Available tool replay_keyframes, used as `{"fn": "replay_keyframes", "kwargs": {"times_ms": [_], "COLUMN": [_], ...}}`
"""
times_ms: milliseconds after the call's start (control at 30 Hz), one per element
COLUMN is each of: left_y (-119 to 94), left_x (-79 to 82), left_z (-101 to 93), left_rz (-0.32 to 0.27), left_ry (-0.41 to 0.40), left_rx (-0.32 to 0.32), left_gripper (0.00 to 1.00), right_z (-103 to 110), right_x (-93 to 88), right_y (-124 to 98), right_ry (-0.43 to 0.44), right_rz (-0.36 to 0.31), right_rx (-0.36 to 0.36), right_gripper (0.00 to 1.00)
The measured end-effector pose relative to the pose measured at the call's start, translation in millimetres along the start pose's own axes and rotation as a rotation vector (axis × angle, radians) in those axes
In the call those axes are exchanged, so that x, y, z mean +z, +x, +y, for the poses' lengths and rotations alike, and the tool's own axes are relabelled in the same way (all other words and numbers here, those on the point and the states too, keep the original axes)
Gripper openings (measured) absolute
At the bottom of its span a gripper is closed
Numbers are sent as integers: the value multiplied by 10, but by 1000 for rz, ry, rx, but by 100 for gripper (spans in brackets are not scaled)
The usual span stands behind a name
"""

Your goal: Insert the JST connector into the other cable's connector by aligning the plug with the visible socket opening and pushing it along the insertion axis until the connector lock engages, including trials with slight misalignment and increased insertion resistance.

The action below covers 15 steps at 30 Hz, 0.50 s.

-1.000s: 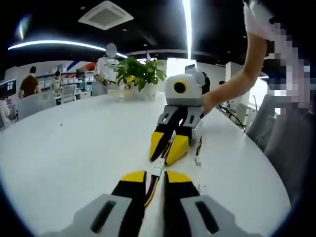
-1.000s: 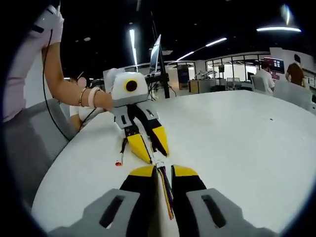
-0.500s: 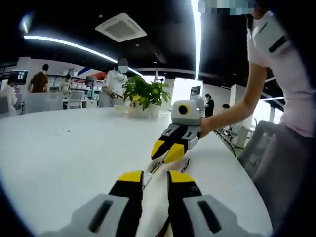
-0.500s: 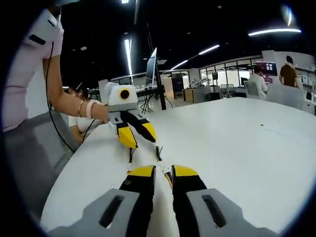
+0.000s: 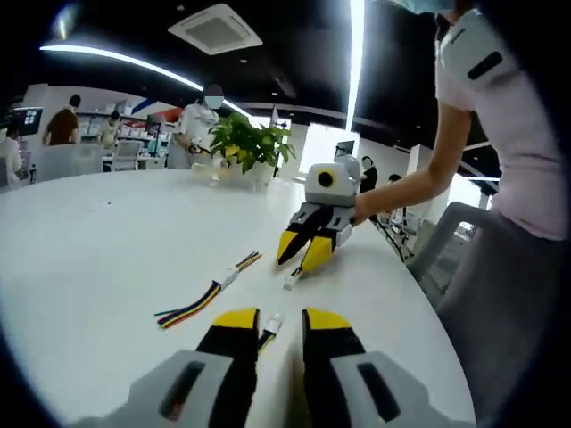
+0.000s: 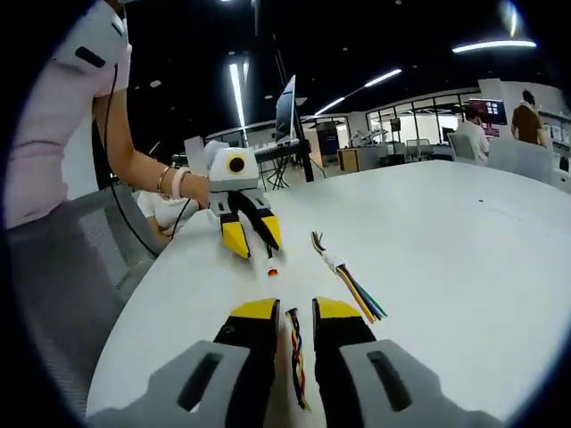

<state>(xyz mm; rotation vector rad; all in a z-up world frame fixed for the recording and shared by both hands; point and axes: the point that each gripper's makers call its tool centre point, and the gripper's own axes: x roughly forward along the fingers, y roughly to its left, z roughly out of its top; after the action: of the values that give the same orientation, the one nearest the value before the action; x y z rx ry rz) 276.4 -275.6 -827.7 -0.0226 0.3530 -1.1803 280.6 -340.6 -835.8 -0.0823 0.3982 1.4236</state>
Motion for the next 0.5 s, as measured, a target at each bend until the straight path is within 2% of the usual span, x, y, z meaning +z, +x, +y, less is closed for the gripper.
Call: {"fn": "replay_keyframes", "kwargs": {"times_ms": [133,267,500], "left_y": [24,14,12], "left_x": [-31,-68,-114], "left_z": [2,19,73], "left_rz": [9,20,41], "left_ry": [16,25,57], "left_rx": [-1,2,19], "left_gripper": [11,9,9], "right_z": [9,-97,-131], "right_x": [-20,-95,-115], "right_y": [34,38,41], "right_ry": [-18,-24,-39], "right_rz": [11,20,16], "right_rx": [6,-2,-2], "right_gripper": [12,9,9]}}
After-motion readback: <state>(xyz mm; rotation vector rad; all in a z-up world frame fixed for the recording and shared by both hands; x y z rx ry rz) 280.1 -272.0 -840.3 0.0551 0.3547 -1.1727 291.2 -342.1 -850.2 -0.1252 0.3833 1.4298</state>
